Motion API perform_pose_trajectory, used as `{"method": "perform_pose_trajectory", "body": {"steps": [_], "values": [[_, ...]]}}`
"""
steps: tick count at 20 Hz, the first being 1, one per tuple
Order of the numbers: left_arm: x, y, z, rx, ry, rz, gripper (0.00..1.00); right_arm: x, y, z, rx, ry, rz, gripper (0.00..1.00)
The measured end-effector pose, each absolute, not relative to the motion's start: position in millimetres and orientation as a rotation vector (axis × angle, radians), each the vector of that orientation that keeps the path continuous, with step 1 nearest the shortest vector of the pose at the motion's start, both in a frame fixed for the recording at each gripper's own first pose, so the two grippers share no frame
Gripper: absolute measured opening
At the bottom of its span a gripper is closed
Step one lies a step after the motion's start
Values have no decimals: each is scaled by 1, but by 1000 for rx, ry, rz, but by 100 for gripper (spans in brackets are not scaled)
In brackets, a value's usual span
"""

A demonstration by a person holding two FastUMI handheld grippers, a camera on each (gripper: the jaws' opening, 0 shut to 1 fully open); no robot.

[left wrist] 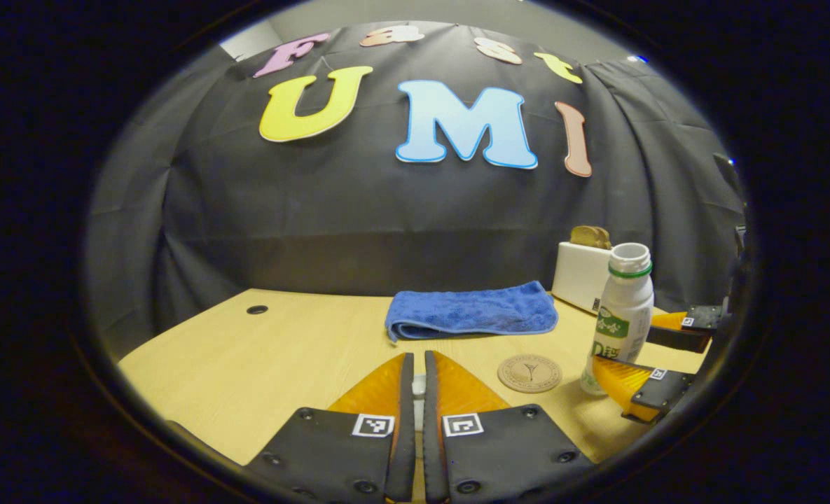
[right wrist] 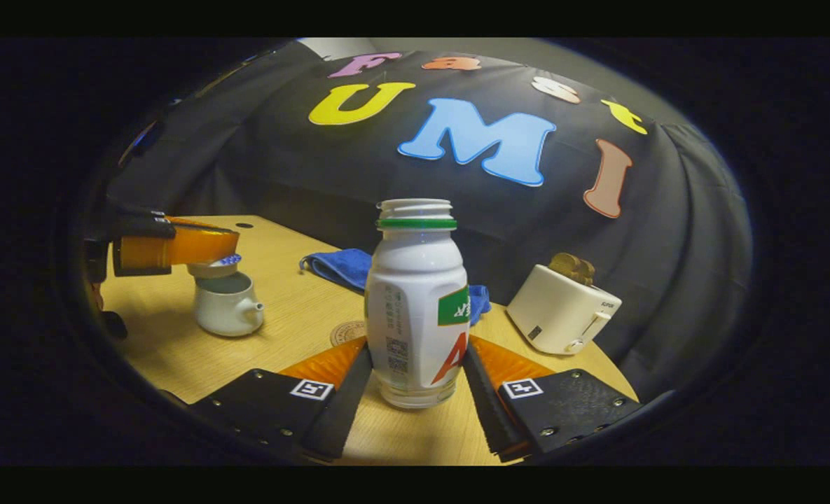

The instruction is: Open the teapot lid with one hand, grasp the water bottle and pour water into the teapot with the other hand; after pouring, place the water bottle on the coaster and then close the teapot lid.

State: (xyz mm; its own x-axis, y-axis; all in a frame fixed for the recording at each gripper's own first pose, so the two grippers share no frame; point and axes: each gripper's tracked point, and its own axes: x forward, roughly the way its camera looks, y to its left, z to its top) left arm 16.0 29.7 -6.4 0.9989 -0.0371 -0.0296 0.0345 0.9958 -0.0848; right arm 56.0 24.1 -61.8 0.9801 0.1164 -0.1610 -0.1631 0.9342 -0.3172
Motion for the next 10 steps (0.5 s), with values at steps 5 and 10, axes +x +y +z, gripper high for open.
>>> {"method": "perform_pose_trajectory", "body": {"steps": [5, 10], "values": [[21, 22, -9, -84, 36, -33, 12, 52, 21, -55, -317, 119, 129, 73], [22, 16, -15, -55, 49, -24, 15, 51, 18, -55, -300, 122, 134, 73]]}}
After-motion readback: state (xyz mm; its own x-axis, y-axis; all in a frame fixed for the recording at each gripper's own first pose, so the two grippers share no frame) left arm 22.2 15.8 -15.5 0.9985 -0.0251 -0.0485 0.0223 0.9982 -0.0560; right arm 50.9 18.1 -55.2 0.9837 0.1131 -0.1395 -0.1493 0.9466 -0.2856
